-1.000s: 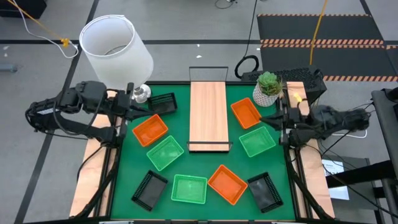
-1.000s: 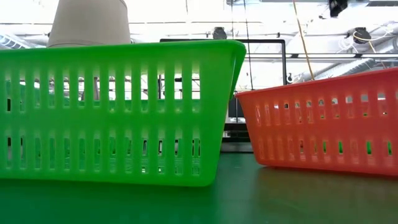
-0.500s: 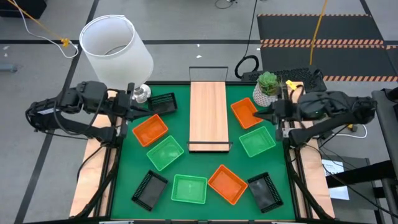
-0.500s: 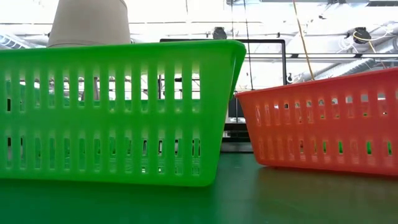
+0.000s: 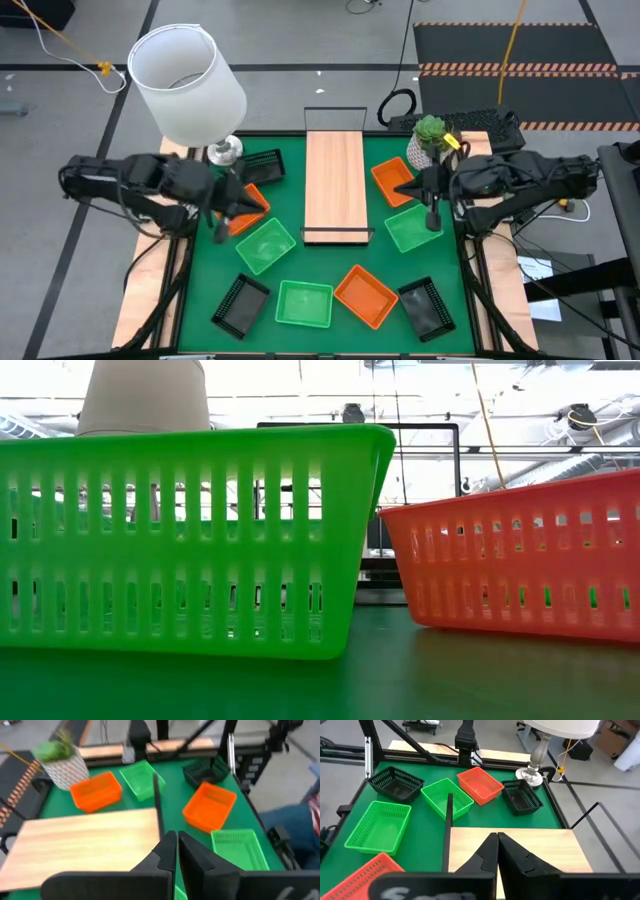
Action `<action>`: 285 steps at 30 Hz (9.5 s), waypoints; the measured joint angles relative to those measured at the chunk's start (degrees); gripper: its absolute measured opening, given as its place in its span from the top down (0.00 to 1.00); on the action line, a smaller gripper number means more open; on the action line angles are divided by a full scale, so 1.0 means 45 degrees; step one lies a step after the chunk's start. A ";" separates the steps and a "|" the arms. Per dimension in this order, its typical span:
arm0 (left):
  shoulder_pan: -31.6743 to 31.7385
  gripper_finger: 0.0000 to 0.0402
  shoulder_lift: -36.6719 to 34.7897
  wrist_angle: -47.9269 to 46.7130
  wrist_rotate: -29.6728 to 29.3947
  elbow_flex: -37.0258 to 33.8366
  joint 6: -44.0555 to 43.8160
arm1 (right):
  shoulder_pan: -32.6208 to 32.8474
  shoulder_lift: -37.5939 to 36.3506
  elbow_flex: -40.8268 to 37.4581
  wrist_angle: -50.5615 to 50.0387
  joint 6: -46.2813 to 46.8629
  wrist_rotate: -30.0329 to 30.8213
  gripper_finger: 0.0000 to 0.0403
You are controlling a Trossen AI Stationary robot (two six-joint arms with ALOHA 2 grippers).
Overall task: Stack baskets on shelf by color
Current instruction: Put the top left green bin on the shelf
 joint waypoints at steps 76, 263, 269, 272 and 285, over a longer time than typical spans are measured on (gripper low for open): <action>-0.4531 0.80 0.8165 -0.1905 -0.2336 -0.2467 -1.5635 | 0.2662 -0.0423 -0.4536 0.5897 0.0369 0.0039 1.00; 0.0175 0.58 0.8617 0.0307 -0.4819 0.3089 0.0086 | -0.2837 0.2705 -0.7416 0.8771 -0.2718 -0.3388 0.98; 0.0127 0.53 0.8427 0.0108 -0.5415 0.3084 -0.0039 | -0.2837 0.2705 -0.8480 1.0132 -0.2978 -0.3366 0.99; 0.0127 0.53 0.8345 0.0167 -0.5469 0.3089 -0.0059 | -0.2837 0.2701 -0.8897 1.0670 -0.3244 -0.3361 0.99; 0.0151 0.53 0.8374 0.0167 -0.5464 0.3087 0.0058 | -0.2837 0.2701 -1.0029 1.1925 -0.3709 -0.3367 0.96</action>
